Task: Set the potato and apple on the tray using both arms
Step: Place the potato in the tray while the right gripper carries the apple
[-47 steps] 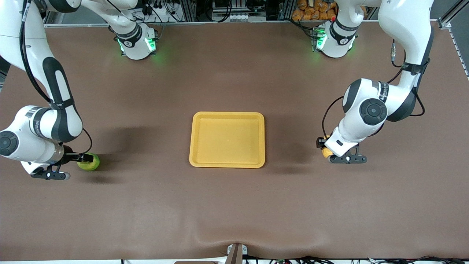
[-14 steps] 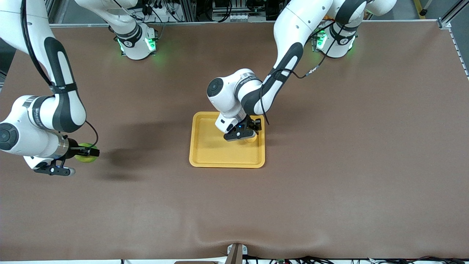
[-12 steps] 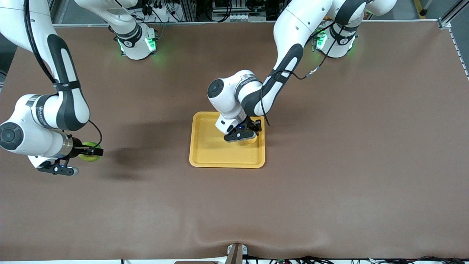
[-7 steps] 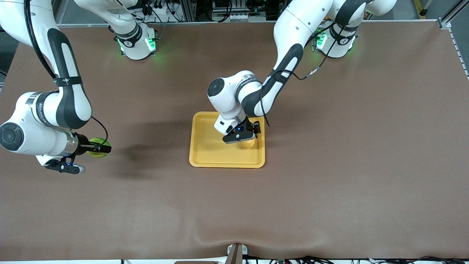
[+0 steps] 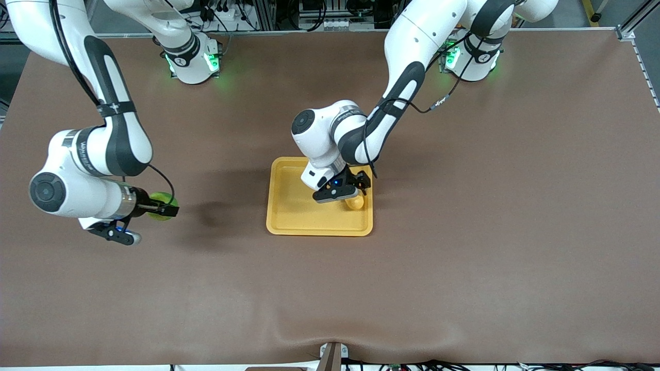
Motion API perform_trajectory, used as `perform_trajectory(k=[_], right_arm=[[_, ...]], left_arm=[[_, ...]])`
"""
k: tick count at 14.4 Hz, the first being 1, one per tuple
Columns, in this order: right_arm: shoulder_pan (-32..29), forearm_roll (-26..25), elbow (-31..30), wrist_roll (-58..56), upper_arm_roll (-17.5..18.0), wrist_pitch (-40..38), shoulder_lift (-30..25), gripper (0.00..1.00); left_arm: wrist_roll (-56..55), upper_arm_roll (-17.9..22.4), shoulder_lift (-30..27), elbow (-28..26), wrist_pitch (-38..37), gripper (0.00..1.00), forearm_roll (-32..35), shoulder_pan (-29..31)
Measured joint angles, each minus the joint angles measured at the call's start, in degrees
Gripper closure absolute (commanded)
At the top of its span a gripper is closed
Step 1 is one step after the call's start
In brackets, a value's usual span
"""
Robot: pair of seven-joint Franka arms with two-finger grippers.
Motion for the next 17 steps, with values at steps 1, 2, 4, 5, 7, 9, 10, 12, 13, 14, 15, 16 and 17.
perform_trajectory(k=[1,2,4,5,7,9,10,12,13,14,15,16,17], right_arm=[[0.04,0.01,0.0,2.1,1.08,0.0,0.0,1.0],[0.09,0.01,0.01,4.15,2.18,0.0,0.0,1.0],[0.17,0.01,0.03,8.65,4.65,0.0,0.0,1.0],[0.23,0.01,0.07,10.79,5.84,0.03,0.0,1.0],[0.32,0.01,0.38,15.11,8.29,0.11,0.0,1.0],[0.38,0.01,0.99,18.64,10.3,0.16,0.0,1.0],[0.44,0.01,1.23,20.07,11.04,0.2,0.0,1.0],[1.43,0.01,1.97,23.06,11.67,0.28,0.3,1.0],[2.54,0.01,2.65,25.26,11.72,0.31,0.83,1.0],[3.89,-0.03,3.52,27.77,11.76,0.41,1.64,1.0],[5.45,-0.06,4.54,30.34,11.78,0.49,2.74,1.0],[7.14,-0.09,5.71,32.95,11.78,0.63,4.04,1.0],[8.63,-0.14,6.86,35.29,11.77,0.79,5.39,1.0]], left_arm=[[0.0,0.01,-0.51,0.32,0.0,0.0,0.0,0.11],[0.0,0.01,-1.22,0.64,-0.06,0.0,-0.01,0.23],[0.26,0.05,-3.53,1.0,-0.85,0.0,-0.83,0.82],[1.25,0.08,-4.93,1.09,-1.37,0.0,-1.86,1.37],[4.86,0.26,-8.08,1.27,-2.54,0.0,-5.2,3.45],[10.38,0.5,-11.71,1.36,-3.29,0.0,-9.33,7.48],[13.8,0.55,-13.48,1.35,-3.84,0.0,-11.27,10.0],[20.75,0.57,-16.08,1.31,-5.01,0.0,-14.1,14.86],[23.83,0.54,-16.92,1.26,-5.46,0.0,-14.98,16.97],[26.36,0.5,-17.43,1.21,-5.9,0.0,-15.45,18.67],[28.79,0.44,-17.83,1.18,-6.82,0.0,-15.8,20.12],[31.09,0.41,-18.21,1.14,-7.98,0.0,-16.33,21.33],[33.22,0.4,-18.68,1.1,-9.23,0.0,-16.99,22.4]])
